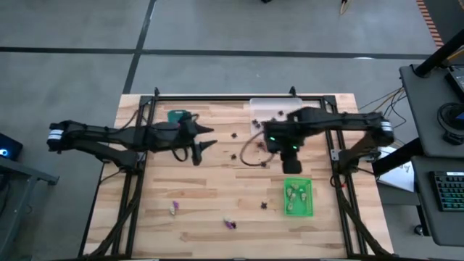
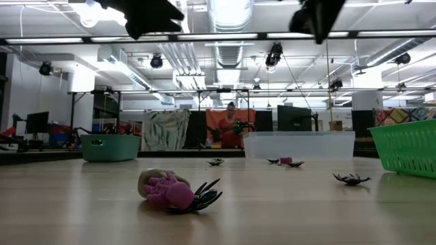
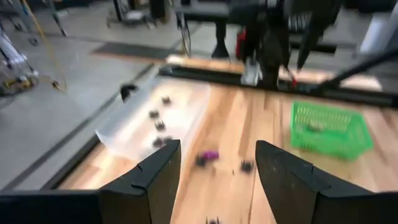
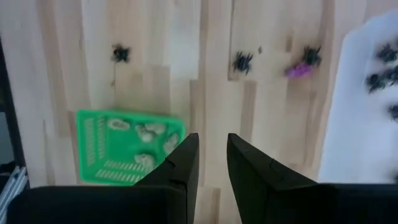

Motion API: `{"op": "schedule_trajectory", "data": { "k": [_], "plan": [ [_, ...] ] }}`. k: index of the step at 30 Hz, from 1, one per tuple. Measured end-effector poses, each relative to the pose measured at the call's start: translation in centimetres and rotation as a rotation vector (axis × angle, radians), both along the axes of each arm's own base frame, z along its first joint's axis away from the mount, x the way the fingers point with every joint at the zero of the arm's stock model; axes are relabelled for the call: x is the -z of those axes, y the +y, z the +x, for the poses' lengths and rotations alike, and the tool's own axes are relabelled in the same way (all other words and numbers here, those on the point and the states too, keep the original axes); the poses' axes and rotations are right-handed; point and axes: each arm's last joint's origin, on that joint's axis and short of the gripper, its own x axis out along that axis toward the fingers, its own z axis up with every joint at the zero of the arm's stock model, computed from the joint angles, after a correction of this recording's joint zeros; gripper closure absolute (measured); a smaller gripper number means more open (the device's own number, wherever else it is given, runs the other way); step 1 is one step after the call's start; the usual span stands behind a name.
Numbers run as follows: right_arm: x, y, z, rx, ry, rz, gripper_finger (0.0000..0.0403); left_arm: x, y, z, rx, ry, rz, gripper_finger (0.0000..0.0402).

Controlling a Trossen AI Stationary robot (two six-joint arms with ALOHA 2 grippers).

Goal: Sort Halloween decoration
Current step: Put the black spider toy into the white bin

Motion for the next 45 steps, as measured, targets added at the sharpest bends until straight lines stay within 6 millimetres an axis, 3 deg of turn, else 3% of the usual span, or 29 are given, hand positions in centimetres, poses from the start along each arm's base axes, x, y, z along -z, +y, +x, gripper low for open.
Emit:
{"op": "schedule_trajectory", "data": {
  "k": [11, 20, 32, 39, 45],
  "plan": [
    [2.5, 1.0, -7.3, 0.138, -0.015, -0.022, 0.033, 3.9, -0.1, 3.0, 0.029, 0.183, 0.02, 0.021],
    [5.5, 1.1, -10.8, 0.277, 0.01, -0.013, 0.033, 7.0, -0.2, 5.2, 0.01, 0.289, 0.01, 0.021],
    [7.2, 1.5, -11.5, 0.289, -0.073, 0.014, 0.033, 9.9, 0.8, 11.0, 0.067, 0.558, 0.16, 0.021],
    [7.5, 2.1, -11.2, 0.263, -0.099, 0.023, 0.033, 13.1, 4.3, 12.1, 0.035, 0.67, 0.179, 0.021],
    [7.4, 2.3, -10.8, 0.254, -0.143, 0.033, 0.033, 14.6, 7.9, 12.4, 0.034, 0.636, 0.096, 0.021]
  ]
}}
